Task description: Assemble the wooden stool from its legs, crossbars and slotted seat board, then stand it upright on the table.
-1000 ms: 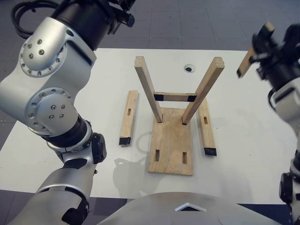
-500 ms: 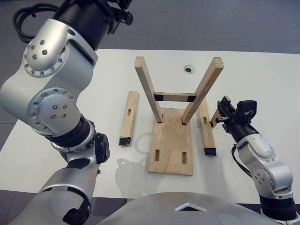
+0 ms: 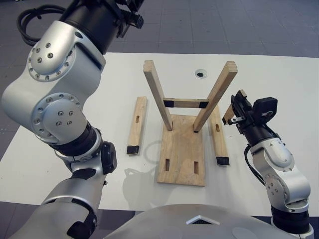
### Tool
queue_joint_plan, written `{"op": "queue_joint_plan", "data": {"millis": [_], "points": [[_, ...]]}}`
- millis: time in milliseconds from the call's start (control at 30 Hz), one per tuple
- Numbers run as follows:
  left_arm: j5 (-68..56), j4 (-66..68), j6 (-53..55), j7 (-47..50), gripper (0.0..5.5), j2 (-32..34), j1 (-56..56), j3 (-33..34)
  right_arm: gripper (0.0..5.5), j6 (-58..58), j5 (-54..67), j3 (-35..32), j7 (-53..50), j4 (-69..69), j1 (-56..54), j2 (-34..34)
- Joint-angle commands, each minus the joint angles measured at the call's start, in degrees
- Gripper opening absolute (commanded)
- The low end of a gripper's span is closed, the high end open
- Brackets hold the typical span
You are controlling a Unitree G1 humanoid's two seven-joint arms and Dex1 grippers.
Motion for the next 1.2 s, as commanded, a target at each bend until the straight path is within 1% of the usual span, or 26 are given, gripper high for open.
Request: {"op": "queue_joint_plan", "data": {"millis": [33, 200, 467, 633, 800, 933, 1067, 1200], "points": [[0.0, 0.1, 0.3, -0.3, 2.46, 0.0, 0.7, -0.7, 0.41, 1.3, -0.5, 1.0, 0.4, -0.4, 1.9, 1.6], [0.1, 0.2, 0.2, -0.2, 2.46, -0.2, 0.6, -0.9, 0.41, 0.8, -1.5, 1.2, 1.2, 0.8, 2.2, 2.4], [0.0, 0.9, 0.0, -0.6, 2.46, 0.1, 0.1, -0.9, 0.41, -1.8, -4.1, -0.3, 2.1, 5.8, 1.4, 3.7], [-0.2, 0.7, 0.2, -0.6, 2.46, 0.1, 0.2, -0.9, 0.41, -4.4, -5.9, -2.5, 3.3, 9.5, 1.7, 3.3], [-0.3, 0.1, 0.5, -0.1, 2.46, -0.5, 0.6, -0.8, 0.41, -9.0, -7.8, -6.1, 4.4, 15.7, 0.3, 2.2], [-0.4, 0.2, 0.7, 0.1, 2.46, -1.2, 0.5, -0.9, 0.41, -11.8, -8.7, -8.4, 4.3, 19.3, -0.9, 2.7], [-0.4, 0.1, 0.9, 0.3, 2.46, -1.4, 0.5, -0.9, 0.41, -10.2, -7.0, -9.0, 3.7, 17.3, -3.4, 4.3], [-0.4, -0.8, 1.2, 0.8, 2.46, -1.8, 0.9, -0.7, 0.41, -5.9, -3.8, -10.5, 1.7, 14.1, -7.0, 6.5]]}}
